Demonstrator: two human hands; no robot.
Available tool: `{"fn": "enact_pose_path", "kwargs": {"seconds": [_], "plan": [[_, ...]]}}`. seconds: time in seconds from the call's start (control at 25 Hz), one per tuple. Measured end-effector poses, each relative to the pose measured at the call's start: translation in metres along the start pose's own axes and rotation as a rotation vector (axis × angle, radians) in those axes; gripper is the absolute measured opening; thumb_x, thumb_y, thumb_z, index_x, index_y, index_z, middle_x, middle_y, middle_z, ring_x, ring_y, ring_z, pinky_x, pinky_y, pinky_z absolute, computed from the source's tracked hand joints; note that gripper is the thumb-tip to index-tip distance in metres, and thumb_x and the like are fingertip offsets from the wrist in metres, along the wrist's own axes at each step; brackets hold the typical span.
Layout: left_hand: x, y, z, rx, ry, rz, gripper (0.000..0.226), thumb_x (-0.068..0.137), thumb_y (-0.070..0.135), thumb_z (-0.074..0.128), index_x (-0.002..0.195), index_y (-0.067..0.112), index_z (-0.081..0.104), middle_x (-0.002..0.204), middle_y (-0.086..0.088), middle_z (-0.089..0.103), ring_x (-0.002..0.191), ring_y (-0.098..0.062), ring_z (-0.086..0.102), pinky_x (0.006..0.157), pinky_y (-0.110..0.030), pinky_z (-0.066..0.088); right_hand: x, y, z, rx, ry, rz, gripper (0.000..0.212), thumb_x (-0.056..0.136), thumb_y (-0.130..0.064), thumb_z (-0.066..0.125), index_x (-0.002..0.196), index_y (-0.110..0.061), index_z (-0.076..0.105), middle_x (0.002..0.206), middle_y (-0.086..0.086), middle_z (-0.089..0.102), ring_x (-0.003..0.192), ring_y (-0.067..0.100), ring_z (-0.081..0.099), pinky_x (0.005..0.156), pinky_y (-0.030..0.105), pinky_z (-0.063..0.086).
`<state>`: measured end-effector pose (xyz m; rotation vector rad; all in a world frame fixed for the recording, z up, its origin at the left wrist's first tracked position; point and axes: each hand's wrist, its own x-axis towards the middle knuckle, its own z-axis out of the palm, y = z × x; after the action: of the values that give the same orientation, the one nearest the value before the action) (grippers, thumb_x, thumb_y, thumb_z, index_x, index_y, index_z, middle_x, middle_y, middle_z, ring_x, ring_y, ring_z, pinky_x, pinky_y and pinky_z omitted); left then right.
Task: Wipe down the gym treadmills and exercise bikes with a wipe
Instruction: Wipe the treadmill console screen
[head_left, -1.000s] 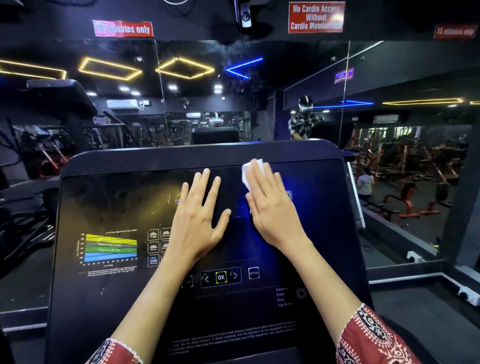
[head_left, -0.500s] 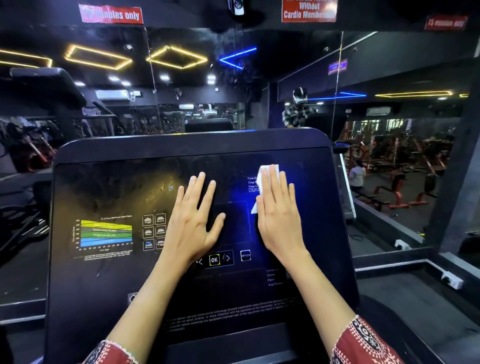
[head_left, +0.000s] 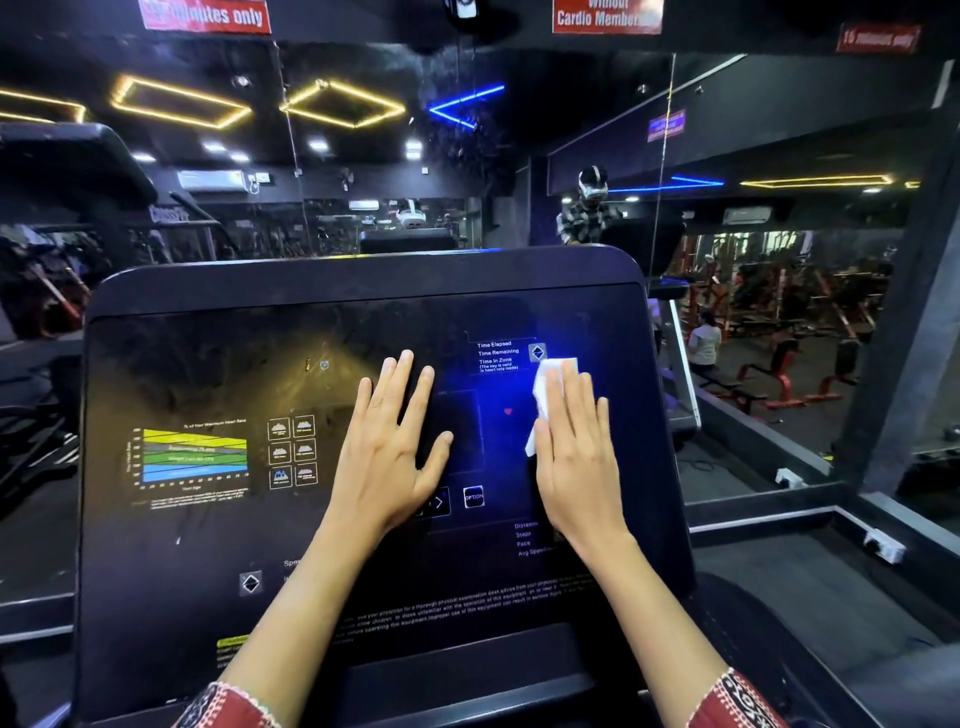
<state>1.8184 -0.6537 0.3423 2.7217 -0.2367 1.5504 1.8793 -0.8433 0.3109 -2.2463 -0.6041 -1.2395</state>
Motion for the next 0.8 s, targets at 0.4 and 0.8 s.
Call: {"fn": "enact_pose_path", "kwargs": {"seconds": [0.4,0.8], "plan": [[0.021,0.013,0.008,0.01,-0.007,0.017,0.062,0.089,0.038,0.042,0.139,0.001,0.044,0.149,-0.022,0.033,0.137,-0.036,0.03,0.112,-0.047,0.019,0.058,0.004,-0.001,0.061,-0.025,-0.045,0.055,0.1,-0.025,0.022,0.15,-0.004,0.022,0.157,0.016,0.021,0.146,0.033,0.016,0.116,0.046,0.016],[0.055,0.016,0.014,0.044,0.02,0.061,0.062,0.088,0.039,0.043,0.137,0.002,0.047,0.147,-0.023,0.035,0.136,-0.038,0.032,0.11,-0.049,0.023,0.085,0.01,0.01,0.133,0.064,-0.165,0.051,0.099,-0.004,0.034,0.149,-0.002,0.025,0.156,0.017,0.022,0.145,0.033,0.017,0.118,0.044,0.014]]}}
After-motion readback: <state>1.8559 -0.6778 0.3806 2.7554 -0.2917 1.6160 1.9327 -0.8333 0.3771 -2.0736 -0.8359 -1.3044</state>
